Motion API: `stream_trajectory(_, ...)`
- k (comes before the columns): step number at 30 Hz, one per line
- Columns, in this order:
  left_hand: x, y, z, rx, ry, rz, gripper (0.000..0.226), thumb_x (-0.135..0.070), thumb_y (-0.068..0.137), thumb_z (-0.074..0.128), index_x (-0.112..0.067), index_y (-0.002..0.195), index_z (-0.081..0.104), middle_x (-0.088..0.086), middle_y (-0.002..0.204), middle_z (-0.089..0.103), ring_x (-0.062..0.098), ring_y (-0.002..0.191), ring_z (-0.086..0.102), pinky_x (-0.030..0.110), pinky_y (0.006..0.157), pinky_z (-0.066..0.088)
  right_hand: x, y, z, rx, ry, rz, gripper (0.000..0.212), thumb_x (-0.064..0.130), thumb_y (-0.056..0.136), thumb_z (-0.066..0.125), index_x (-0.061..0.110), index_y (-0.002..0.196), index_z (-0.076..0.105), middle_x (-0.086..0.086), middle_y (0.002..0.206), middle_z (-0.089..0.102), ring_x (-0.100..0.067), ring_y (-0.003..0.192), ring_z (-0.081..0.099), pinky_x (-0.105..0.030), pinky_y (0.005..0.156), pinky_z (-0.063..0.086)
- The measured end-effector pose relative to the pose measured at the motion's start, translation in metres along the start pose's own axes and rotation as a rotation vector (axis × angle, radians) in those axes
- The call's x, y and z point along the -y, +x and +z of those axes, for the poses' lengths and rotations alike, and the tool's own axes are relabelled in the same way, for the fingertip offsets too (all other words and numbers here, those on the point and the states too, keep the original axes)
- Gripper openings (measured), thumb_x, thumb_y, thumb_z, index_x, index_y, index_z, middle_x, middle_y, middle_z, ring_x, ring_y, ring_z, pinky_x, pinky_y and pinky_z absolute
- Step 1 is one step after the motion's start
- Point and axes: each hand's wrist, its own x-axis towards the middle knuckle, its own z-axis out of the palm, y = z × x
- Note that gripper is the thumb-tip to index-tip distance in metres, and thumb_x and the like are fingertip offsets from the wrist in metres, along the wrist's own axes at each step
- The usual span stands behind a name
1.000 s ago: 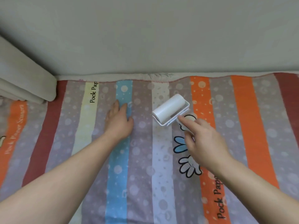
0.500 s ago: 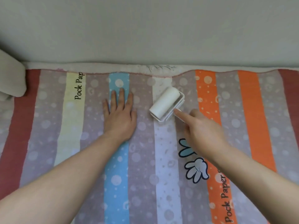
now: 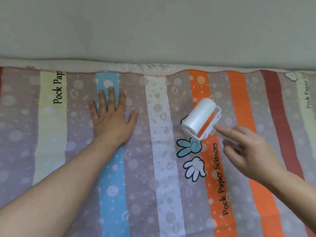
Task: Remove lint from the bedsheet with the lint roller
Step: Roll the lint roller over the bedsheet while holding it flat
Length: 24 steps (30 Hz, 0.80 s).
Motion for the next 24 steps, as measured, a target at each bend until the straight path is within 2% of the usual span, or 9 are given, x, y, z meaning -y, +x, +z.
stream_trajectory(3, -0.003, -0.001, -0.008, 0.034, -0.01, -0.014, 0.076, -0.068, 0.099, 0.015, -0.031, 0.162, -0.007, 0.003, 0.168, -0.021, 0.028, 0.153, -0.024, 0.058, 0.121, -0.013, 0.016, 0.036, 0.017, -0.078, 0.018, 0.043, 0.046, 0.012, 0.09, 0.055, 0.03, 0.132, 0.06, 0.007, 0.083, 0.047, -0.019, 0.067, 0.047, -0.033, 0.053, 0.04)
stream_trajectory(5, -0.01, -0.007, -0.015, 0.003, -0.041, 0.008, 0.069, -0.056, 0.103, 0.025, -0.029, 0.162, 0.002, 0.006, 0.169, -0.015, 0.03, 0.154, -0.02, 0.056, 0.122, -0.013, 0.022, 0.069, 0.034, -0.08, 0.022, 0.069, 0.049, 0.015, 0.091, 0.052, 0.034, 0.135, 0.054, 0.0, 0.091, 0.054, -0.022, 0.076, 0.051, -0.034, 0.058, 0.043)
stream_trajectory(7, -0.026, -0.023, -0.016, -0.078, -0.073, 0.102, 0.06, -0.04, 0.105, 0.03, -0.025, 0.161, 0.016, 0.009, 0.17, -0.004, 0.03, 0.156, -0.012, 0.05, 0.123, -0.012, 0.022, 0.096, 0.048, -0.044, 0.056, 0.073, 0.051, 0.018, 0.091, 0.049, 0.037, 0.138, 0.049, -0.006, 0.098, 0.056, -0.026, 0.084, 0.054, -0.041, 0.067, 0.05)
stream_trajectory(9, -0.048, -0.039, -0.01, -0.104, -0.153, 0.184, 0.057, -0.03, 0.105, 0.03, -0.019, 0.16, 0.022, 0.01, 0.17, 0.005, 0.028, 0.156, -0.004, 0.044, 0.125, -0.007, 0.016, 0.109, 0.056, 0.005, 0.085, 0.062, 0.053, 0.019, 0.091, 0.048, 0.037, 0.14, 0.045, -0.009, 0.103, 0.056, -0.03, 0.092, 0.054, -0.045, 0.076, 0.05)
stream_trajectory(12, -0.078, -0.038, -0.002, -0.019, -0.322, 0.113, 0.054, -0.025, 0.108, 0.029, -0.019, 0.161, 0.02, 0.007, 0.17, 0.005, 0.023, 0.157, -0.002, 0.043, 0.125, -0.004, -0.005, 0.096, 0.05, 0.063, 0.05, 0.02, 0.053, 0.021, 0.093, 0.047, 0.037, 0.143, 0.043, -0.01, 0.111, 0.057, -0.032, 0.099, 0.055, -0.044, 0.079, 0.05)
stream_trajectory(14, -0.093, -0.031, 0.001, -0.023, -0.364, 0.009, 0.053, -0.029, 0.109, 0.025, -0.022, 0.161, 0.02, 0.006, 0.17, 0.005, 0.023, 0.157, -0.002, 0.048, 0.125, -0.004, -0.026, 0.073, 0.041, 0.086, 0.021, -0.002, 0.052, 0.021, 0.093, 0.048, 0.035, 0.142, 0.044, -0.01, 0.113, 0.057, -0.033, 0.1, 0.055, -0.04, 0.074, 0.049)
stream_trajectory(16, -0.106, -0.027, 0.006, -0.02, -0.285, -0.042, 0.055, -0.039, 0.108, 0.021, -0.028, 0.162, 0.014, 0.008, 0.17, 0.002, 0.026, 0.156, -0.005, 0.054, 0.124, -0.007, -0.048, 0.043, 0.034, 0.11, -0.019, 0.014, 0.052, 0.023, 0.092, 0.05, 0.038, 0.141, 0.044, -0.006, 0.11, 0.056, -0.033, 0.097, 0.057, -0.036, 0.067, 0.045)
stream_trajectory(20, -0.123, -0.028, 0.008, 0.046, -0.167, -0.112, 0.069, -0.064, 0.101, 0.02, -0.037, 0.161, -0.003, 0.012, 0.169, -0.011, 0.031, 0.155, -0.013, 0.056, 0.121, -0.012, -0.081, -0.012, 0.025, 0.16, -0.048, 0.044, 0.051, 0.028, 0.088, 0.049, 0.043, 0.137, 0.047, -0.004, 0.099, 0.055, -0.036, 0.087, 0.061, -0.04, 0.065, 0.051)
stream_trajectory(24, -0.132, -0.026, 0.005, 0.07, -0.105, -0.162, 0.083, -0.081, 0.092, 0.019, -0.041, 0.159, -0.009, 0.013, 0.169, -0.012, 0.03, 0.155, -0.014, 0.058, 0.121, -0.011, -0.106, -0.046, 0.01, 0.207, -0.043, 0.068, 0.052, 0.027, 0.088, 0.051, 0.043, 0.138, 0.047, -0.002, 0.097, 0.053, -0.035, 0.085, 0.061, -0.042, 0.063, 0.051)
